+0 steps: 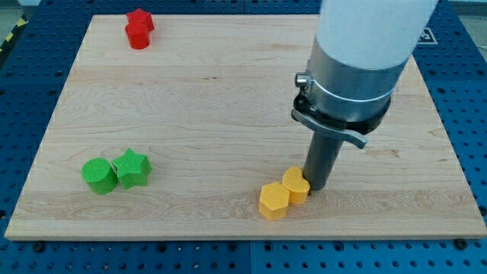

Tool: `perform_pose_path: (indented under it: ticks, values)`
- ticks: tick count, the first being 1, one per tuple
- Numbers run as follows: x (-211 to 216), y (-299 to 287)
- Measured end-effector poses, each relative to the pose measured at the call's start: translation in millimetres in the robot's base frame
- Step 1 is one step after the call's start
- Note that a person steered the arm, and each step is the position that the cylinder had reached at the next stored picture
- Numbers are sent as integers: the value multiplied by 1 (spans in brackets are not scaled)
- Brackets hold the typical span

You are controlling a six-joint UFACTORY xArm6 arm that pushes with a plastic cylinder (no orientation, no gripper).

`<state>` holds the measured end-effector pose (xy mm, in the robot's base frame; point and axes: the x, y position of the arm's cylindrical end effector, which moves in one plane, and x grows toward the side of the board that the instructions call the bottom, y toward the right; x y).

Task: Slide the blue cube to the down left

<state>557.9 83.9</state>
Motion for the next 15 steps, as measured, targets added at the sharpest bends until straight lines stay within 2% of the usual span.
perform_pose_path:
  ticks: [2,4,6,7,9,10,11,12,15]
  values:
    - [-2,-10]
    - [-49,-9]
    - [-47,-9]
    - [-63,-15]
    - [-218,-21]
    - [-255,45]
    - [-230,120]
    - [-191,135]
    - [-169,133]
